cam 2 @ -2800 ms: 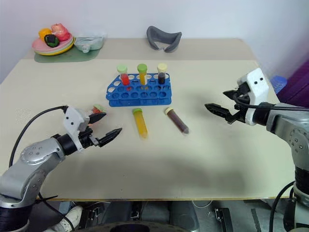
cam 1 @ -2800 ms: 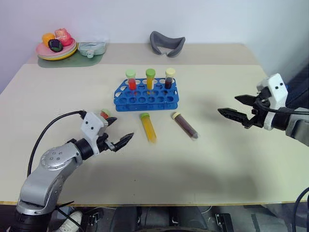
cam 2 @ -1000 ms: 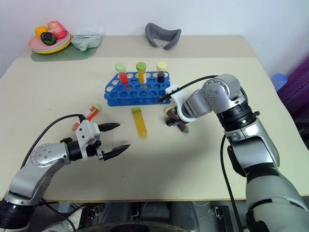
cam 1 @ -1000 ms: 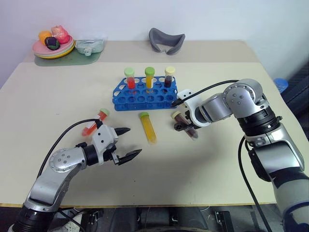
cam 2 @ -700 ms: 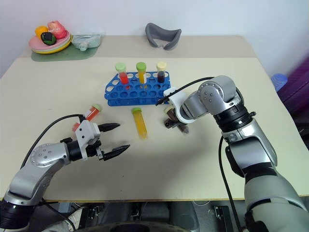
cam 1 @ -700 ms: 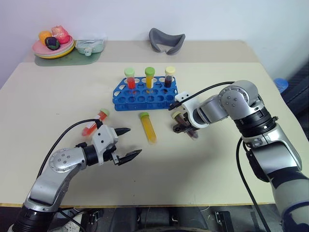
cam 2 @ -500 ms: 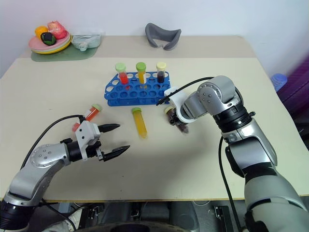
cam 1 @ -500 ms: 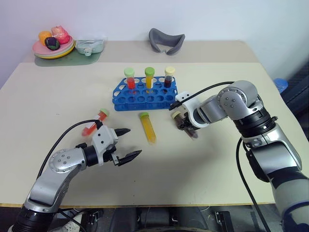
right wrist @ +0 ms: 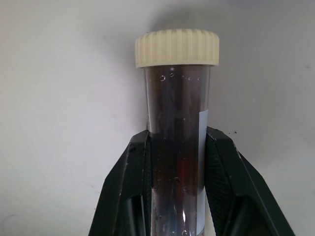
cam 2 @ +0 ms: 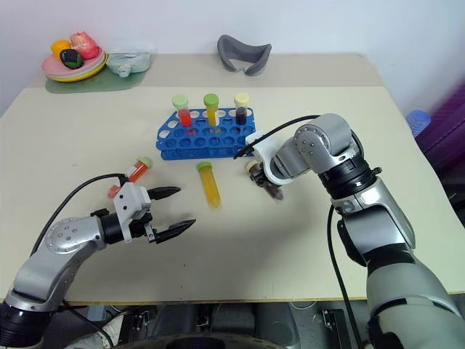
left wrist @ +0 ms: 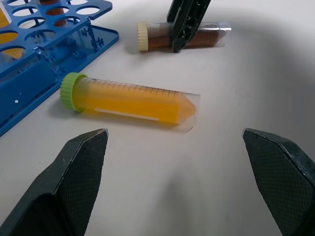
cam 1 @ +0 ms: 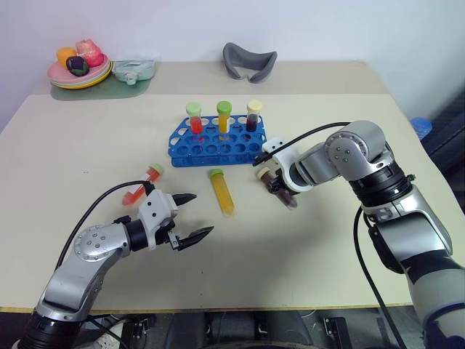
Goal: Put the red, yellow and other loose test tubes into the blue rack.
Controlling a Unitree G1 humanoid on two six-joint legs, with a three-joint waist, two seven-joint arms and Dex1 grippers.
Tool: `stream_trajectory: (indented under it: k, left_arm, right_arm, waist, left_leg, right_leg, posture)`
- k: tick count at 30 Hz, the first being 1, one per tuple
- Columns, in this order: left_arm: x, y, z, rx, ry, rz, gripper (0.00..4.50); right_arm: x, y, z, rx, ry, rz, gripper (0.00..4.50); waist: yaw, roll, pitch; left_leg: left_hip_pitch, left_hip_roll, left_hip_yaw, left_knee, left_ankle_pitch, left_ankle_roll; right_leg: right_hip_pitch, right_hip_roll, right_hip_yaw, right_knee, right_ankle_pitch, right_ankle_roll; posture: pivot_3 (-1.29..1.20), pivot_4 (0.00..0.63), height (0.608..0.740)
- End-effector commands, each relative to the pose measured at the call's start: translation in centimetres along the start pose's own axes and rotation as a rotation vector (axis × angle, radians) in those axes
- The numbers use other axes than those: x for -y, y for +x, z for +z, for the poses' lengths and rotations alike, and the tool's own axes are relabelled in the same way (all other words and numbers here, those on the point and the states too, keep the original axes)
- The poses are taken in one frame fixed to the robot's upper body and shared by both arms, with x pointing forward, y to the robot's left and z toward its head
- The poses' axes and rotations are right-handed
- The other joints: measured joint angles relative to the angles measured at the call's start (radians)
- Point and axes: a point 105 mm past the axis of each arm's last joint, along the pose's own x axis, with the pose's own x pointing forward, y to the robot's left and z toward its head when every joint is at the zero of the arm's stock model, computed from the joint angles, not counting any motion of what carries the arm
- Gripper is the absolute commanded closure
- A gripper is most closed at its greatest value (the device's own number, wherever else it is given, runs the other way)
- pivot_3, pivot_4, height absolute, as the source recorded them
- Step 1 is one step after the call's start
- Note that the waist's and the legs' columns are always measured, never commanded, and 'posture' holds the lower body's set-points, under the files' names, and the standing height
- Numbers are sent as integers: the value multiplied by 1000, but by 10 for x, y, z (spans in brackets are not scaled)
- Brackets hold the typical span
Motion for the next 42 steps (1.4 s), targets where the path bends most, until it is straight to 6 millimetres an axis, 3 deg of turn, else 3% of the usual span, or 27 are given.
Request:
stream_trajectory:
  k: [1, 3, 8, 14, 17, 24, 42]
  left_arm:
    - [-12, -8, 13, 34, 37, 67, 0]
    - [-21, -14, 14, 47, 27, 122, 0]
    - [-34, -23, 19, 92, -16, 216, 0]
    - [-42, -24, 28, 151, -46, 279, 0]
    - [-42, -18, 32, 166, -45, 280, 0]
    - [-40, -9, 39, 195, -53, 287, 0]
    - [-49, -11, 51, 268, -59, 360, 0]
  right_arm:
    - [-13, -31, 28, 197, -86, 47, 3654]
    - [-22, -52, 40, 341, -140, 112, 3654]
    - [-28, -80, 52, 608, -179, 196, 3654]
    - [-24, -101, 74, 1008, -184, 136, 3654]
    - [-10, -95, 86, 1172, -53, 52, 3654]
    - [-2, -72, 96, 1387, 46, -90, 3654]
    - [-2, -23, 83, 1463, 154, -78, 3654]
  waist:
    - [0, 0, 0]
    - [1, 0, 0]
    - [6, 0, 0]
    - [2, 0, 0]
    - [0, 0, 0]
    - [0, 0, 0]
    - [-2, 0, 0]
  left_leg:
    - [0, 0, 0, 0, 0, 0]
    - [-1, 0, 0, 0, 0, 0]
    - [-1, 0, -1, 0, -2, 3]
    - [-1, 0, -1, 0, -2, 3]
    - [0, 0, -1, 0, 1, -2]
    - [0, 0, 0, 0, 2, -4]
    - [1, 0, 0, 0, 3, -5]
  right_leg:
    - [0, 0, 0, 0, 0, 0]
    - [-1, 0, 0, 0, 0, 0]
    - [-1, 0, 0, -1, 0, 0]
    - [0, 0, -1, -1, 1, 1]
    - [0, 0, -1, 0, 1, 1]
    - [0, 1, -1, 0, 1, 1]
    - [0, 2, 0, 1, 1, 1]
  posture:
    - [0, 150, 735]
    - [0, 150, 735]
    - [0, 150, 735]
    - [0, 150, 735]
    - [0, 150, 735]
    - [0, 150, 735]
    - [0, 150, 735]
